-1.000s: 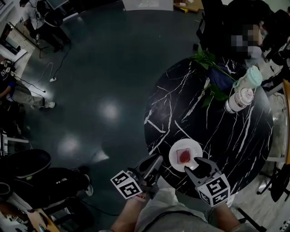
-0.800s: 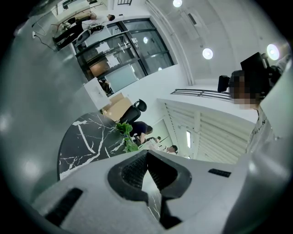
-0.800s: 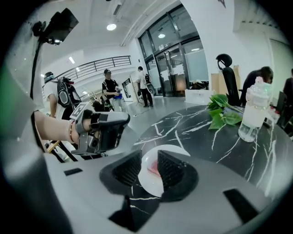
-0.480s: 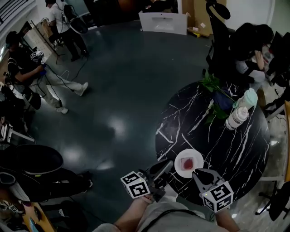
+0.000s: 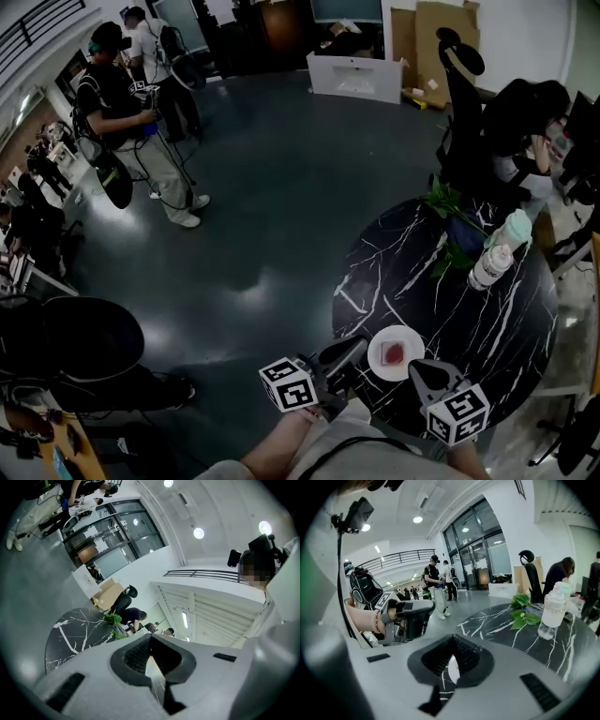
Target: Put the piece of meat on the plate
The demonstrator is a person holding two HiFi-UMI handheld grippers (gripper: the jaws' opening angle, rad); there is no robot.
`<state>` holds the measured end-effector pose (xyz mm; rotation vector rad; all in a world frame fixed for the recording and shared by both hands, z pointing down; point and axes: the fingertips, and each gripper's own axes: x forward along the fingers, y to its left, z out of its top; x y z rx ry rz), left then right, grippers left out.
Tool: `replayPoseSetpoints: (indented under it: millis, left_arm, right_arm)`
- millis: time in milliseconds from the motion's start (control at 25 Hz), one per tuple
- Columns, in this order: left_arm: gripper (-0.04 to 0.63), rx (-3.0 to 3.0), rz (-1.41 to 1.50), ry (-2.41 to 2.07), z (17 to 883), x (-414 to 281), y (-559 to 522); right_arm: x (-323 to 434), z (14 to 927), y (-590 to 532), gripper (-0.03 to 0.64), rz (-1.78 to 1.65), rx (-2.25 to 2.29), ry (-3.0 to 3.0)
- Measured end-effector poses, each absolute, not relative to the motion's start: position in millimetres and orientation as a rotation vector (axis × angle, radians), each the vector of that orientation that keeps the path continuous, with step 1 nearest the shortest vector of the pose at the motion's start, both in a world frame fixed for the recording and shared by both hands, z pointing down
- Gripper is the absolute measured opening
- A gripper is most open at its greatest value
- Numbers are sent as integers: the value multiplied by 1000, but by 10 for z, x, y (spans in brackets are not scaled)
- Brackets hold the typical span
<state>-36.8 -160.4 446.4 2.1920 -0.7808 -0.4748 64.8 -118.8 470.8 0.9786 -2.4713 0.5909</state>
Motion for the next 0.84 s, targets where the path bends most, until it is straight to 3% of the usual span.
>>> replayPoseSetpoints:
  millis: [840]
  left_arm:
    - [9,2137,-518,-767,4646,-554,-1675]
  right_arm:
    - [591,4798,-1153,12,647,1006,-2390]
